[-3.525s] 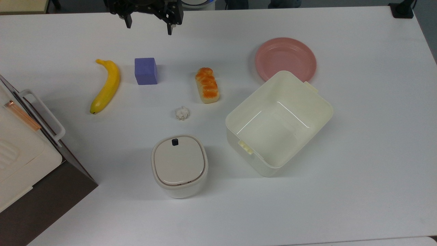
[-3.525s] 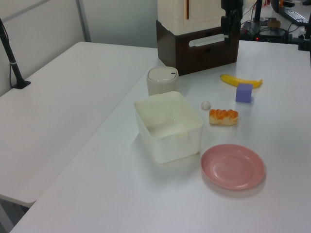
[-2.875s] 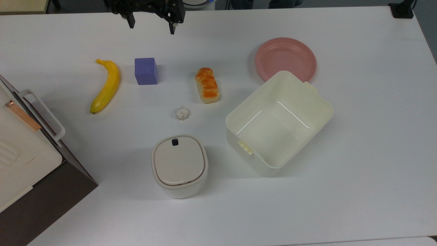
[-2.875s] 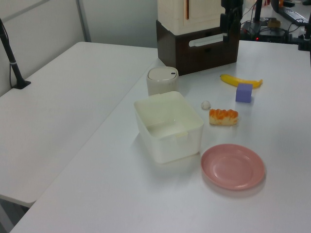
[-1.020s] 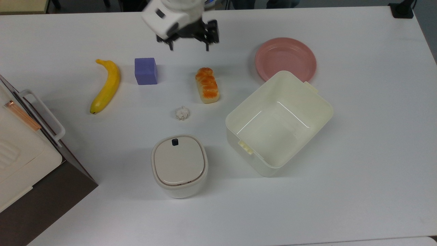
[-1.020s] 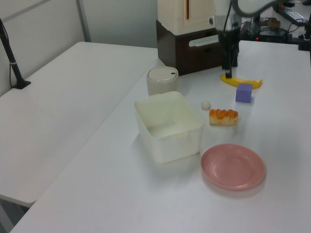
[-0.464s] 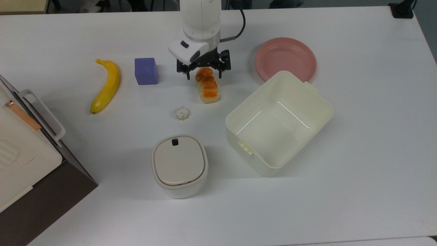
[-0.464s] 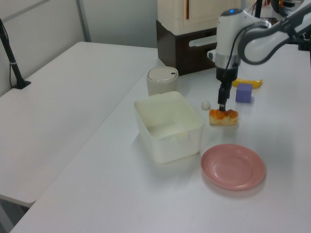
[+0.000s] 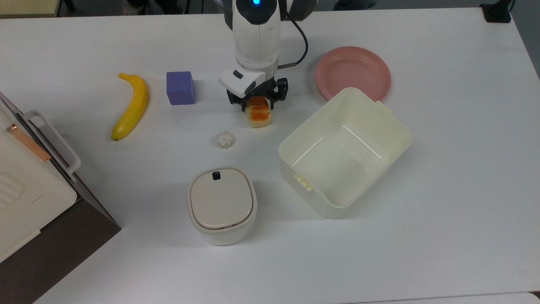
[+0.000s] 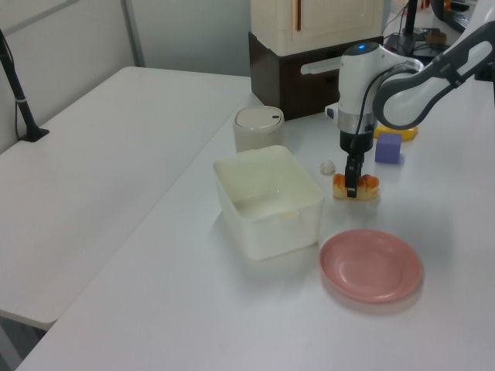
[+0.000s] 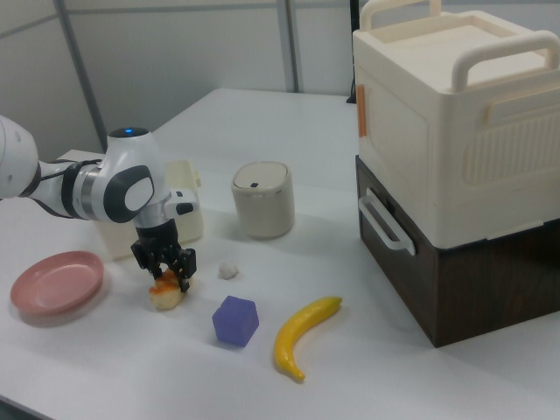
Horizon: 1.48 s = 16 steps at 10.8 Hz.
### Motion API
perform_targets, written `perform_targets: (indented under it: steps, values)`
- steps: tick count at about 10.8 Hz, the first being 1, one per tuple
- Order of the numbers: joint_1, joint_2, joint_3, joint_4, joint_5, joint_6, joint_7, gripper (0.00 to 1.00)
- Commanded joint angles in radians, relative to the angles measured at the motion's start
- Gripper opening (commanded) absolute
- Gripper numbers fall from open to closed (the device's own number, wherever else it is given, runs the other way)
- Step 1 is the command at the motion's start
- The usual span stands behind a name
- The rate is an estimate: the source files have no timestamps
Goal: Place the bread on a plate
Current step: 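Close the gripper on the bread roll and lift it, then carry the bread roll over the pink plate and lower it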
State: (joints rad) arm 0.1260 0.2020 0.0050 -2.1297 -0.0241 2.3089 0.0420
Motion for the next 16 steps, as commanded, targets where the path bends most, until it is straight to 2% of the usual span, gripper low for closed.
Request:
perform_targets:
  steps: [1,4,6,9,12,13,16]
  values:
    - [0.011,-0.032,-0.007,-0.007,-0.011,-0.021,-0.071,0.53]
    - [0.017,-0.087,0.003,0.004,-0.008,-0.158,-0.093,0.5]
    - [0.018,-0.122,0.071,0.028,-0.001,-0.255,-0.083,0.5]
    - [0.061,-0.127,0.142,0.045,0.003,-0.249,0.03,0.5]
    - [0.098,-0.089,0.233,0.089,0.003,-0.204,0.188,0.5]
    - [0.113,-0.073,0.249,0.108,0.001,-0.2,0.217,0.51]
    - [0.17,-0.026,0.253,0.151,-0.01,-0.2,0.283,0.55]
